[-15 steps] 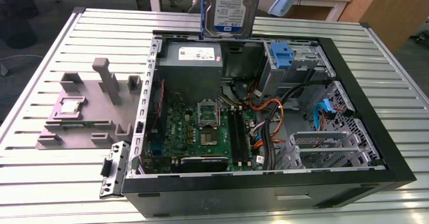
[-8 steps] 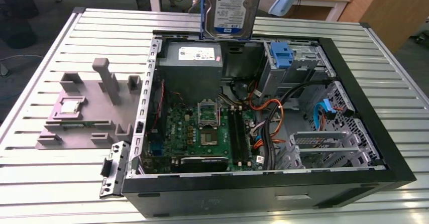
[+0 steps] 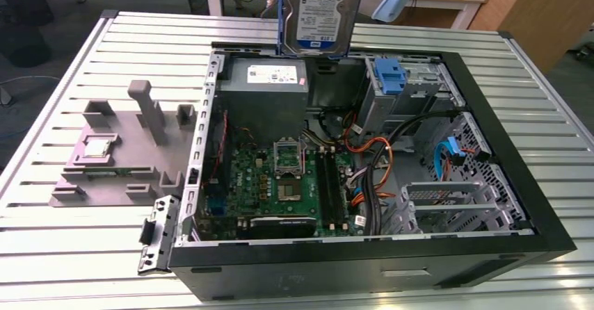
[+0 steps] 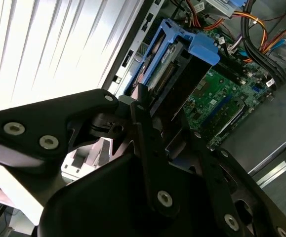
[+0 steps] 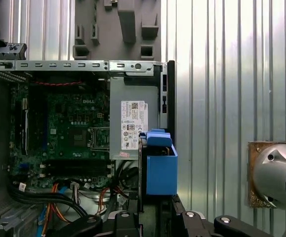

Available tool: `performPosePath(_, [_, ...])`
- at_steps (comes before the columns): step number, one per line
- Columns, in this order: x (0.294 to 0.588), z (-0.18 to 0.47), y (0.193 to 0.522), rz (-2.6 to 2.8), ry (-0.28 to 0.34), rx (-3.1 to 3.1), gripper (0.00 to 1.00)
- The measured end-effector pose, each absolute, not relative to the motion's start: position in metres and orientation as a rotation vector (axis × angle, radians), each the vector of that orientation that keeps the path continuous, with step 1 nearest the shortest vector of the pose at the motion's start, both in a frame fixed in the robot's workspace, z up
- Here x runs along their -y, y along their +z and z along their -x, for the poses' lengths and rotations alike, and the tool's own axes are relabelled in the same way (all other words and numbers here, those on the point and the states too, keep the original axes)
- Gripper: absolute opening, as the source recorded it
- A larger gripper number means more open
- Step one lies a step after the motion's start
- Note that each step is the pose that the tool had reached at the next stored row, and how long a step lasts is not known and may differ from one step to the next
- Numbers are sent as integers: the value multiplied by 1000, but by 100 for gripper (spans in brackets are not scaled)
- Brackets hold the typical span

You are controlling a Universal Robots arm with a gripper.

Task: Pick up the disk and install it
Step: 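Pick up the disk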

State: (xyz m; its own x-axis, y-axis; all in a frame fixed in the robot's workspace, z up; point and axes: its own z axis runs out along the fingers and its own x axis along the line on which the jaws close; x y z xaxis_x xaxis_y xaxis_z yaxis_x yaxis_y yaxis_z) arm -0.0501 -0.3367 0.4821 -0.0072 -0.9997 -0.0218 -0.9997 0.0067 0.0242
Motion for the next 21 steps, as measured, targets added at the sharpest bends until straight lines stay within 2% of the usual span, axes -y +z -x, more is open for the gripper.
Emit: performPosePath(21, [357,49,480,-2212,-51,2228,35])
